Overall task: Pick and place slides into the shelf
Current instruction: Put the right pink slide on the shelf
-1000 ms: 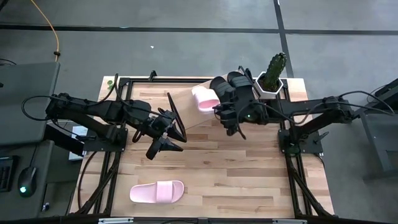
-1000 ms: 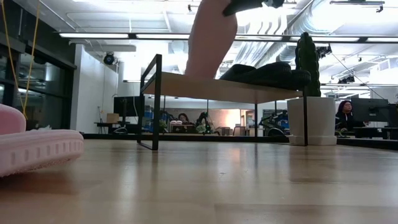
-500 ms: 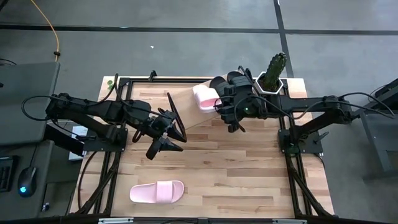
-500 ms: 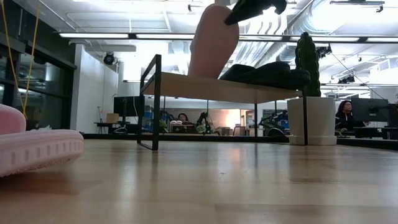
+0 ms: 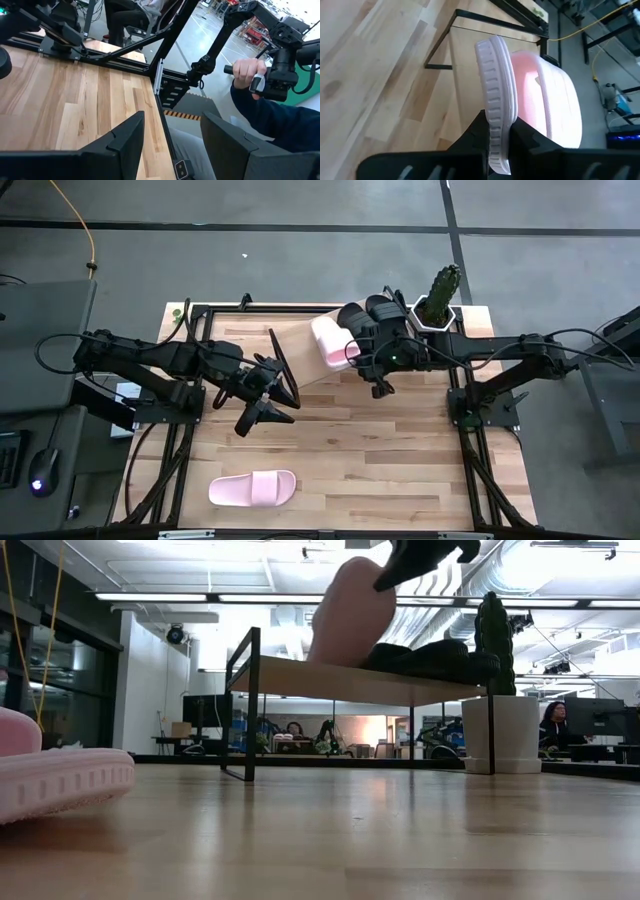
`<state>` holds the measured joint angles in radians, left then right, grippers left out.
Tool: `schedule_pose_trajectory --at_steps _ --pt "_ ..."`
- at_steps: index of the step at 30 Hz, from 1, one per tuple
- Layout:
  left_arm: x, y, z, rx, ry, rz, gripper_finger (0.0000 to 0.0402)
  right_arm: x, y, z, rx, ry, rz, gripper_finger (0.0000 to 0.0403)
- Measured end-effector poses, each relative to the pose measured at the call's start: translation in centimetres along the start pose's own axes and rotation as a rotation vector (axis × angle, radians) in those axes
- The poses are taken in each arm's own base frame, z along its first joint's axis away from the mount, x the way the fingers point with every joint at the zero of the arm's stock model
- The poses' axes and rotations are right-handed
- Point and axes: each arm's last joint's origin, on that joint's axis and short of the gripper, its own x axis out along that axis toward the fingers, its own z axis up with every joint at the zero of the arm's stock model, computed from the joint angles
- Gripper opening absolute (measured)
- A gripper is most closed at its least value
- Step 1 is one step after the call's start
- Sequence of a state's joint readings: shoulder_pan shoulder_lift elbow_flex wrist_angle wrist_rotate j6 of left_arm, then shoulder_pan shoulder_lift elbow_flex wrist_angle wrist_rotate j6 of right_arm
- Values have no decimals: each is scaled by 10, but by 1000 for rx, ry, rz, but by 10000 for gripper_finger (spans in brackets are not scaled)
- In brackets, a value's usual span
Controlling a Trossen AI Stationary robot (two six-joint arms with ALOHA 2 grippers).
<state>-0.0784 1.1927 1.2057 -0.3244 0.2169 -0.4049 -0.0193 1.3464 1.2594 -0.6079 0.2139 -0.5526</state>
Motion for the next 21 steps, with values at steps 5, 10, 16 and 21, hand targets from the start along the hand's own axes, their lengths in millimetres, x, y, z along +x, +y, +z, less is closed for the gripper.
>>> schedule_pose_trajectory --at_steps 5,10,16,21 --pt "0 0 0 0 -2 -1 184 0 1 -1 12 -1 20 17" --pt "0 0 0 0 -3 -1 184 0 2 -1 29 4 34 35" --pt "0 0 1 2 -8 -4 184 0 4 -6 51 46 65 43" --pt "0 0 1 2 -9 -4 184 0 6 -6 79 34 103 44"
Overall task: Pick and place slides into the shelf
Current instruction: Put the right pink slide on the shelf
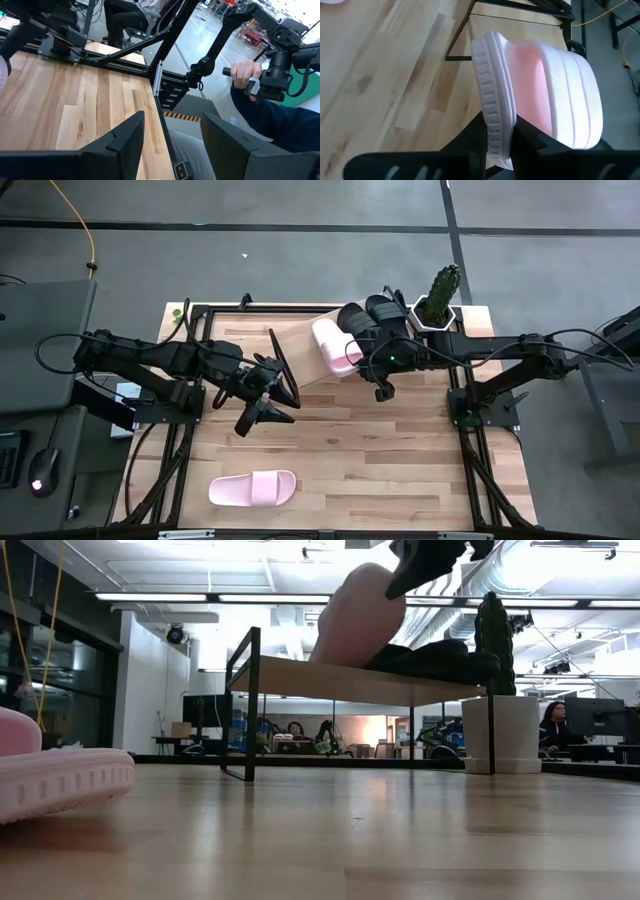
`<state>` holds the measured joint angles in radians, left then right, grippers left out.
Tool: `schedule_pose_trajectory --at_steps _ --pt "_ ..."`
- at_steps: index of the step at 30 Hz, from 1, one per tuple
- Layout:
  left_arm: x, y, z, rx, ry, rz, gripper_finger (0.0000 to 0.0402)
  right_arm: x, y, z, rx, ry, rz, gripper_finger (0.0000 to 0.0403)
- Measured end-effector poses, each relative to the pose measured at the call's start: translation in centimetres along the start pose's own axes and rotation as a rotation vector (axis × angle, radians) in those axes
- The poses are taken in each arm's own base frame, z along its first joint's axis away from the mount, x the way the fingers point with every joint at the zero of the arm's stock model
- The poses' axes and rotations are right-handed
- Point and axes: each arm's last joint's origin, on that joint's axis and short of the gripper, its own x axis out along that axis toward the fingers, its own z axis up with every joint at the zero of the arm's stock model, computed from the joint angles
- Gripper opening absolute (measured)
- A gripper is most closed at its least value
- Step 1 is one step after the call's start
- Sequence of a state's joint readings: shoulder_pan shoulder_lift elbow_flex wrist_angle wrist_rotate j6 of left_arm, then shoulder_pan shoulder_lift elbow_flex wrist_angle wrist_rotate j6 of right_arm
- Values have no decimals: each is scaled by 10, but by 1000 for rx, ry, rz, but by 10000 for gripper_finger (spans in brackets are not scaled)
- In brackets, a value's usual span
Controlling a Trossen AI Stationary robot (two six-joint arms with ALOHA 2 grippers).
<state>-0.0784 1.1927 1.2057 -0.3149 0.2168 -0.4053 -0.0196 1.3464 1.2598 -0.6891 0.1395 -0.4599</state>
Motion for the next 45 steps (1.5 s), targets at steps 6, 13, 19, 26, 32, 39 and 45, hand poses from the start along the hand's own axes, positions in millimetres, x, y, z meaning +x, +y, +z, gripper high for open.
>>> schedule_pose_trajectory --at_steps 6,13,19,26,32,39,45 --pt "0 0 0 0 0 0 184 0 2 0 17 -12 43 45" --pt "0 0 0 0 0 0 184 0 1 0 20 -14 44 54" --pt "0 0 0 0 0 0 184 1 -5 -2 61 -27 51 84" --pt "0 0 0 6 0 0 184 2 -13 -6 143 -44 96 128" --pt "0 0 0 7 0 0 184 5 -13 -6 219 -59 143 163" --pt "0 0 1 11 -12 -5 184 28 -10 -9 274 2 212 198" --pt "0 0 1 11 -13 -5 184 35 -19 -20 299 85 163 209"
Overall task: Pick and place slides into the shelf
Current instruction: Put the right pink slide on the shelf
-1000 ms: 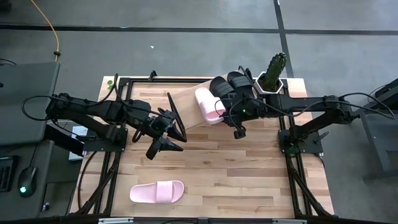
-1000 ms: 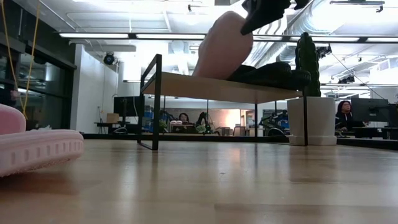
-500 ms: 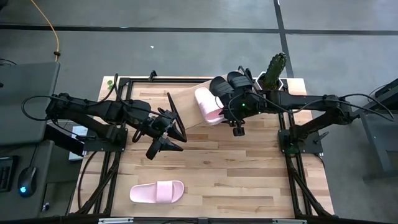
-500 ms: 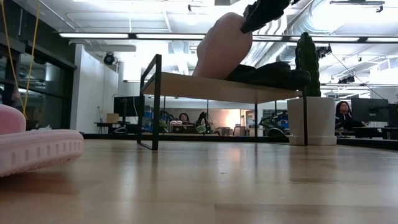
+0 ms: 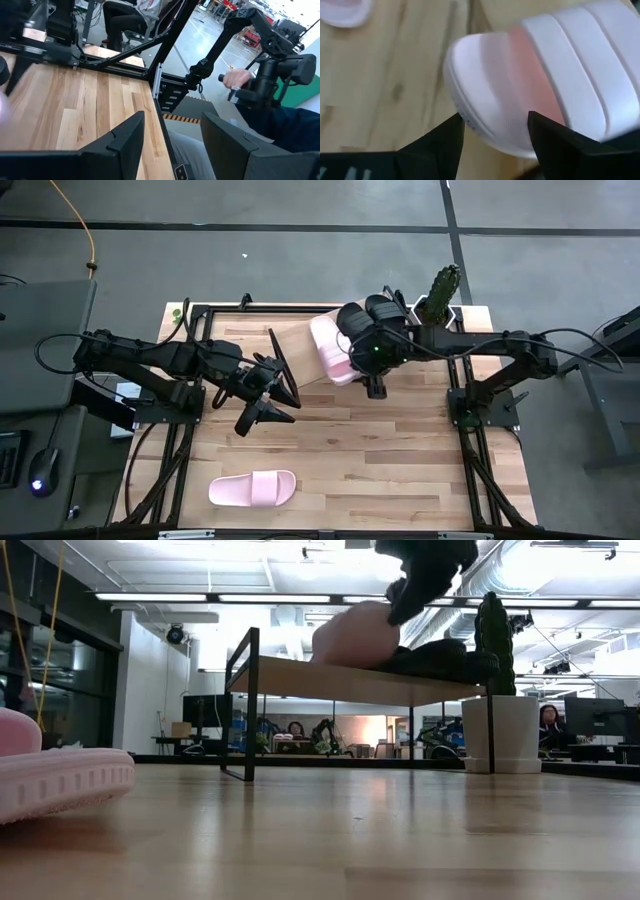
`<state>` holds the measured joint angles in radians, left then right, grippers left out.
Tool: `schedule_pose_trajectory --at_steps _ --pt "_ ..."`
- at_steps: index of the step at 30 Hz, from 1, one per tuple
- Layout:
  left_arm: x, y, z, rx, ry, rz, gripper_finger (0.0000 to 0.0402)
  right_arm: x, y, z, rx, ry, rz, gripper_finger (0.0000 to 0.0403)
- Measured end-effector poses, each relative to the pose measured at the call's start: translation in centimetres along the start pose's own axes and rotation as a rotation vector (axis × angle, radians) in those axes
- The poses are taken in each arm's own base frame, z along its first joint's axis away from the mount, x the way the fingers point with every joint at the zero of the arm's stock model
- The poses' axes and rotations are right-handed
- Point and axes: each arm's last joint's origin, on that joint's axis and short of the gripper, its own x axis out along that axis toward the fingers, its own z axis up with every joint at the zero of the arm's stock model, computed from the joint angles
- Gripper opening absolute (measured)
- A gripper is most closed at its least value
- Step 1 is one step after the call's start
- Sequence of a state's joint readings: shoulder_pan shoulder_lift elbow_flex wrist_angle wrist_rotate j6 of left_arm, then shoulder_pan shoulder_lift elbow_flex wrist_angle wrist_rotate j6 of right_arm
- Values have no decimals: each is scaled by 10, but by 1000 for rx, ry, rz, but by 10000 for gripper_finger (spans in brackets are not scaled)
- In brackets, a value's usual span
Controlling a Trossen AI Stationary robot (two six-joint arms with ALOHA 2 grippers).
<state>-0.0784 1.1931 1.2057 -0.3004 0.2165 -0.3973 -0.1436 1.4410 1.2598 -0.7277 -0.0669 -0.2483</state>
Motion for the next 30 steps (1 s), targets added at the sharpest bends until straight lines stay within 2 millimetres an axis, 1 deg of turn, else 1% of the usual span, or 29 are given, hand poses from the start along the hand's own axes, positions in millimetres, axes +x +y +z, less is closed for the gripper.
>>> schedule_pose_trajectory --at_steps 5,13,18,26,30 --pt "0 0 0 0 1 0 184 -1 -9 -4 37 22 -13 209" --pt "0 0 0 -1 1 0 184 -1 -6 -6 112 25 81 209" --pt "0 0 0 -1 1 0 184 -1 -4 -9 147 56 98 209" --pt "0 0 0 -1 1 0 184 -1 -3 -8 178 40 143 209" --pt "0 0 0 -1 2 0 184 -1 -4 -7 173 41 118 209"
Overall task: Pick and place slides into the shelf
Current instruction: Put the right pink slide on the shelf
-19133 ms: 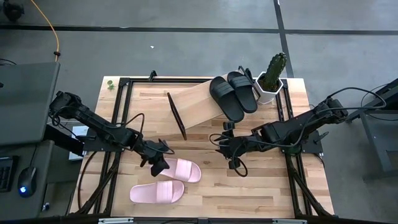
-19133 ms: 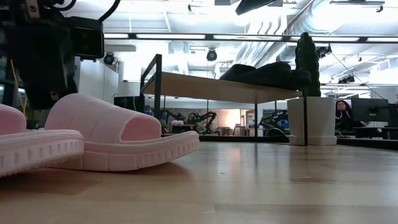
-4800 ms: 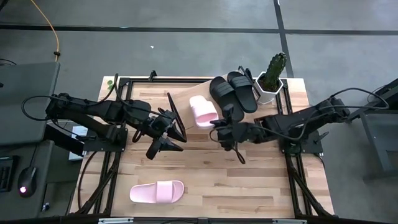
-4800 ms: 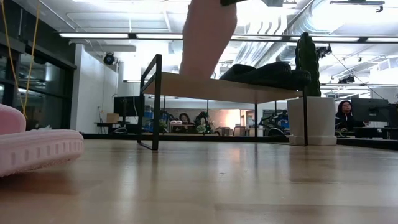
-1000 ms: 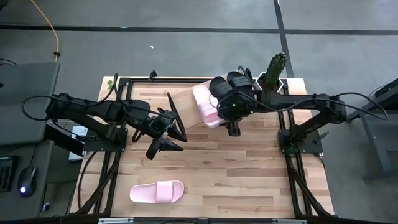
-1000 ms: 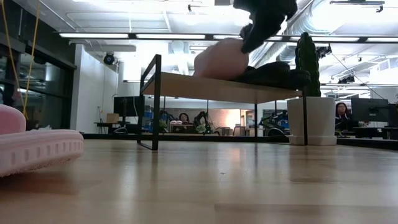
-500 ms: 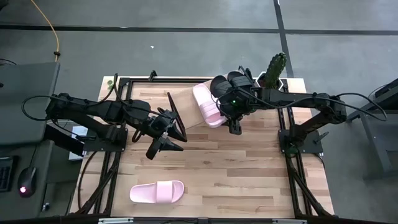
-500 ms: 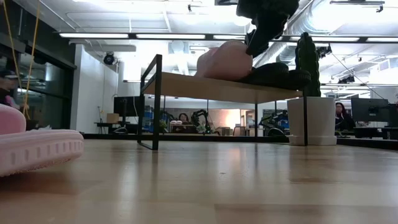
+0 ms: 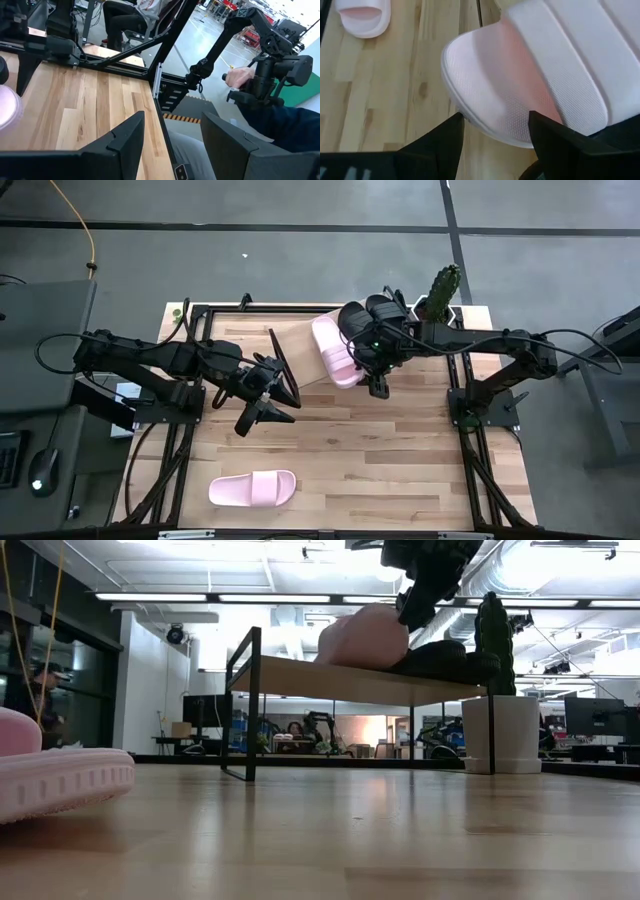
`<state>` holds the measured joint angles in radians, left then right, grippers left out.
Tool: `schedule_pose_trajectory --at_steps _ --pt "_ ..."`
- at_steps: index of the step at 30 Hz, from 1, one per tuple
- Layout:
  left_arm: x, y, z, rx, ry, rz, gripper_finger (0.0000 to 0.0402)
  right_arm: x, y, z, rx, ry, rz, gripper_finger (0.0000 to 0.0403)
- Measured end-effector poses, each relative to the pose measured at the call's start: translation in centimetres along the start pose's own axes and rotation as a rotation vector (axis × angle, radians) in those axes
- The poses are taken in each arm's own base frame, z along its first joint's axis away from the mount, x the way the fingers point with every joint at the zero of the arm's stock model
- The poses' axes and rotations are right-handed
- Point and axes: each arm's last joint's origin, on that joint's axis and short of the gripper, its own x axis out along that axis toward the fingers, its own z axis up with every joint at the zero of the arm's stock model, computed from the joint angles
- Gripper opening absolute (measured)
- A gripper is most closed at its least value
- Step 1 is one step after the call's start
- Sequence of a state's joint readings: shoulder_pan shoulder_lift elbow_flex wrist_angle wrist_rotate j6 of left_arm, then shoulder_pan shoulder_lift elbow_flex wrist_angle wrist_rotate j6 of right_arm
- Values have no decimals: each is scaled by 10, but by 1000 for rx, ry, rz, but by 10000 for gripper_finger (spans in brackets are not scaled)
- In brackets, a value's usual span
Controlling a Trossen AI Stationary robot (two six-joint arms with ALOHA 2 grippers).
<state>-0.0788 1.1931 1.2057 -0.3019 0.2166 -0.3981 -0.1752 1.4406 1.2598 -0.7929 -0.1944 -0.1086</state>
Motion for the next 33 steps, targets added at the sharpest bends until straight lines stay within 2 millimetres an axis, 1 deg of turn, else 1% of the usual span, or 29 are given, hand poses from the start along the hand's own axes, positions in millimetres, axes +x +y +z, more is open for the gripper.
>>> schedule_pose_trajectory --at_steps 5,14,19,29,33 --pt "0 0 0 0 0 0 184 0 0 0 -11 1 -14 217" --pt "0 0 0 0 2 0 184 0 0 0 -9 2 -18 263" --pt "0 1 -1 -3 14 6 184 1 5 -1 -24 14 -4 266" --pt "0 1 -1 -3 15 6 184 1 6 -6 12 65 21 266" --pt "0 1 -1 -2 15 6 184 0 7 -5 12 57 60 266"
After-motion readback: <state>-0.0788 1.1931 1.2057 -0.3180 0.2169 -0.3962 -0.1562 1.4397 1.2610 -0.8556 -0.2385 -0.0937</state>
